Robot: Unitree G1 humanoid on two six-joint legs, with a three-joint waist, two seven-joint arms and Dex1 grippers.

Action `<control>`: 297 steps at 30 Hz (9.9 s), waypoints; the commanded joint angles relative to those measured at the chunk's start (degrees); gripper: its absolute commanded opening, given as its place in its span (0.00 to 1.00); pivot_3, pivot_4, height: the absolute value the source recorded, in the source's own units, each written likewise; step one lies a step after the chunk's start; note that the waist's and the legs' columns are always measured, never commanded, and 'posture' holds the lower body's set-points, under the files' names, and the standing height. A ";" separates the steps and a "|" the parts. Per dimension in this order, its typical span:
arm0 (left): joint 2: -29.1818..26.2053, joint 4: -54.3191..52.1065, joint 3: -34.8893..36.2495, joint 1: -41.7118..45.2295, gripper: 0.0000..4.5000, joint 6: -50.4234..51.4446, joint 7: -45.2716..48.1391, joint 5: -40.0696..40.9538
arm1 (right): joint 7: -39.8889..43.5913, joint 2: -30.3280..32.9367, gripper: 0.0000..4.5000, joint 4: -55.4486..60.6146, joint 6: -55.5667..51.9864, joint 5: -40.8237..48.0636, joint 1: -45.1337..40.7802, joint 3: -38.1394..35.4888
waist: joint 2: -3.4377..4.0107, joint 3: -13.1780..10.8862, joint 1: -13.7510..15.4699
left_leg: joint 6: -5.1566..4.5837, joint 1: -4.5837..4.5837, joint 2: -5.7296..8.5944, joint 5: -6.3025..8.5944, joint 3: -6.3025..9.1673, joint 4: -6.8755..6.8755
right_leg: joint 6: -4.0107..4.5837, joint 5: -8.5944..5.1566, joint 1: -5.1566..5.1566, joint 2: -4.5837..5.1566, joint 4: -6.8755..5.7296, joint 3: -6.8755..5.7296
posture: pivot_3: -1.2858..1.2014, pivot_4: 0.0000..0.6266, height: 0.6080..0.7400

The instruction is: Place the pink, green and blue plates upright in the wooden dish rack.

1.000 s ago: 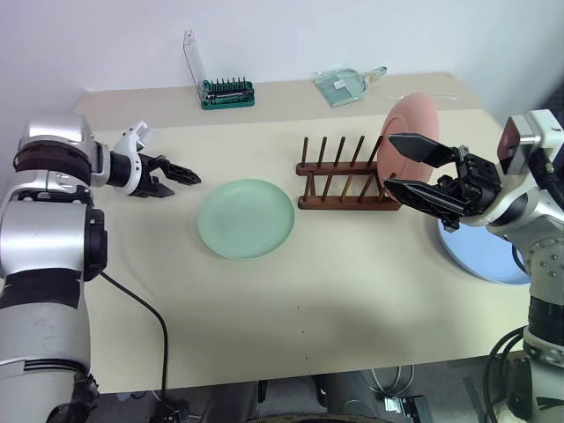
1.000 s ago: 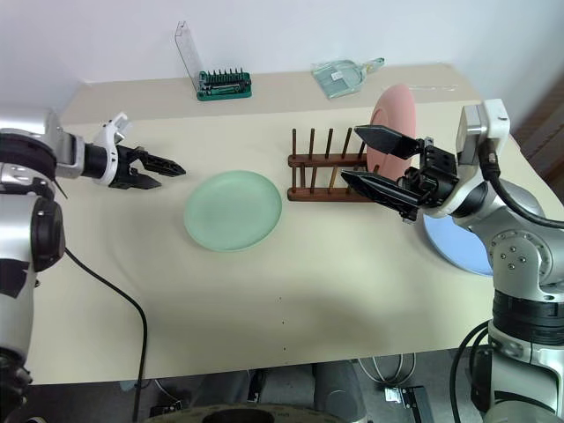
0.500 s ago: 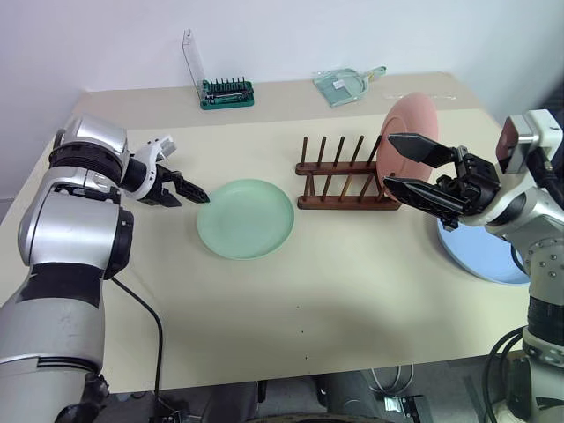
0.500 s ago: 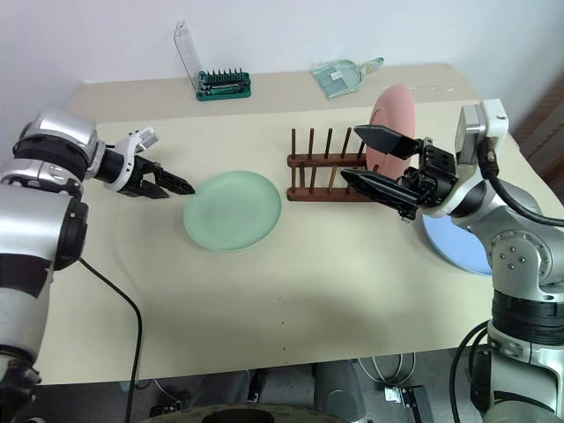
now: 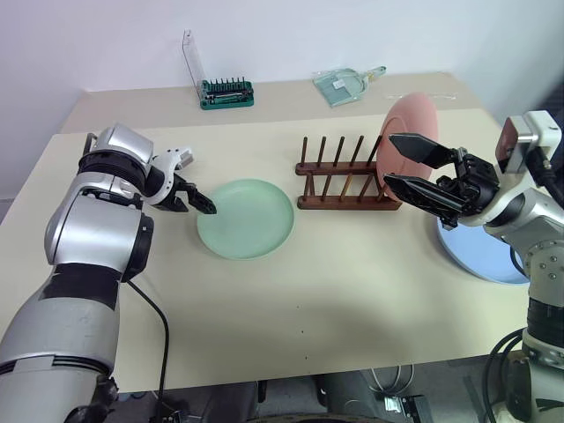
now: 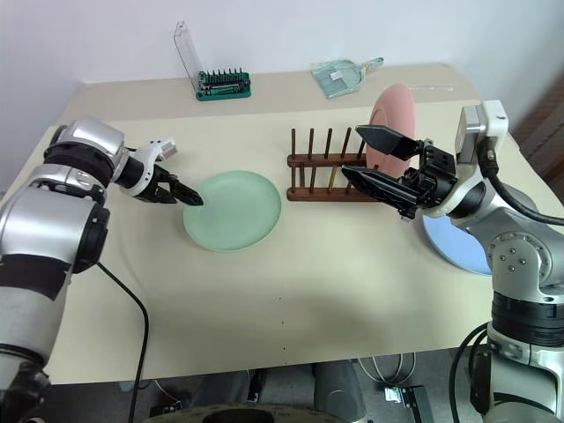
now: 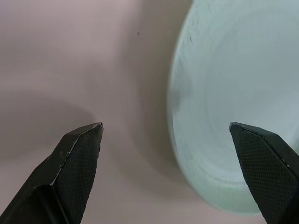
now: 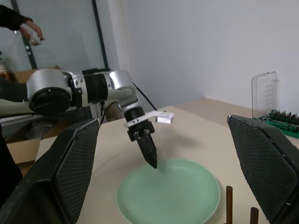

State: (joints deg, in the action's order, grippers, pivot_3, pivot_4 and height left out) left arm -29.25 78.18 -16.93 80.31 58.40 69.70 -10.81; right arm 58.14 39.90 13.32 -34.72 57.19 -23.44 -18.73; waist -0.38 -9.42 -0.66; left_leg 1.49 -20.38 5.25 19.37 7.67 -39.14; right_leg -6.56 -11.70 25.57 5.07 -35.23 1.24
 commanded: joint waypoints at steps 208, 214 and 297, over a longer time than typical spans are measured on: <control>-11.90 -83.98 27.05 -43.67 1.00 -27.39 -5.18 53.23 | -43.32 -15.76 0.99 -8.40 -12.30 17.28 -17.89 -5.52 | -0.08 0.06 -0.29 | -0.06 -0.15 -0.29 0.03 -0.91 0.13 | 0.20 0.28 0.73 0.05 -0.09 0.21 | 0.52 0.24 1.00; -11.49 -84.35 27.13 -43.29 1.00 -26.88 -5.55 53.50 | -42.11 -14.59 0.99 -7.72 -11.36 16.71 -19.79 -5.82 | -0.08 0.06 -0.15 | -0.07 -0.14 -0.29 0.04 -0.91 0.12 | 0.20 0.28 0.70 0.06 -0.08 0.21 | 0.52 0.24 1.00; 2.65 -83.35 11.19 -44.63 1.00 -38.66 -4.46 39.67 | -26.89 10.70 0.01 -27.95 15.95 -36.86 2.65 -11.70 | 0.26 0.06 1.27 | -0.62 0.93 -0.25 0.35 -1.03 0.11 | -0.16 0.36 -0.89 0.06 0.90 0.20 | 0.52 0.24 1.00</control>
State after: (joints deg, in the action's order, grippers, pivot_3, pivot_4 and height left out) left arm -26.34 -4.53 -7.46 34.53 19.69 65.70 27.87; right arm 32.92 50.52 -15.54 -21.66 20.32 -19.13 -28.02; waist -0.12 -9.36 0.61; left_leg 0.89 -19.46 4.99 19.71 6.64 -39.03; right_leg -6.72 -11.34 24.69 5.13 -34.33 1.44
